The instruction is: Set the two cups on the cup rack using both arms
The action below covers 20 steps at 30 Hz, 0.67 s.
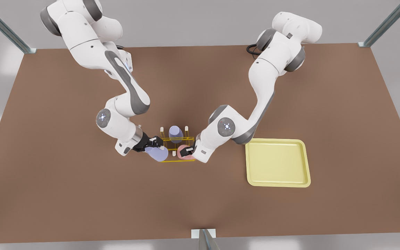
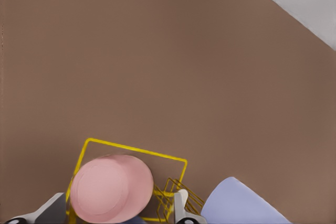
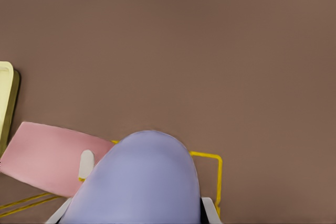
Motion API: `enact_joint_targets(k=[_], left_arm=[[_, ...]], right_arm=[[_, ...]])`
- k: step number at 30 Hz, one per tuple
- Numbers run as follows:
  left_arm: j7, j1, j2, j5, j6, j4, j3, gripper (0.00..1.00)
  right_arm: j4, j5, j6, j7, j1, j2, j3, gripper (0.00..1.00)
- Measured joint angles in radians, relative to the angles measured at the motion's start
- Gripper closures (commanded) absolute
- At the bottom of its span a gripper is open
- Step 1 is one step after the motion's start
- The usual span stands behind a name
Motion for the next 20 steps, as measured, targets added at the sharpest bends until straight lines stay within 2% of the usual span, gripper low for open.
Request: enact_joint_targets(k=[3, 6, 8, 10, 12, 14, 16, 20], left_arm=[[0.016, 0.263, -0.211, 0.085, -0.218, 0.007, 0.0, 0.0], [0.095, 0.426, -0.386, 0.203, -0.495, -0.009, 0.006, 0.0], [0.177, 0.383, -0.576, 0.24, -0.612, -0.235, 0.132, 0.0], [0.255, 0.39, -0.616, 0.254, -0.695, -0.325, 0.18, 0.0], [0.333, 0.417, -0.626, 0.259, -0.766, -0.348, 0.193, 0.0], [0.406, 0.432, -0.624, 0.242, -0.826, -0.354, 0.196, 0.0], [0.472, 0.435, -0.621, 0.232, -0.871, -0.355, 0.196, 0.0], [0.584, 0.443, -0.619, 0.216, -0.945, -0.356, 0.196, 0.0]], right_arm=[[0.008, -0.002, -0.003, -0.004, 0.0, 0.007, 0.0, 0.0], [0.018, -0.002, -0.005, -0.007, -0.001, 0.006, 0.0, 0.0], [0.05, -0.006, -0.029, -0.008, -0.008, -0.016, -0.008, 0.0], [0.142, -0.091, -0.122, -0.008, -0.032, -0.053, -0.094, 0.0], [0.278, -0.265, -0.274, -0.01, -0.049, -0.061, -0.241, 0.0], [0.458, -0.389, -0.451, -0.015, -0.066, -0.047, -0.323, 0.0], [0.572, -0.462, -0.632, -0.018, -0.064, -0.077, -0.34, 0.0], [0.501, -0.515, -0.866, -0.025, -0.14, -0.24, -0.286, 0.0]])
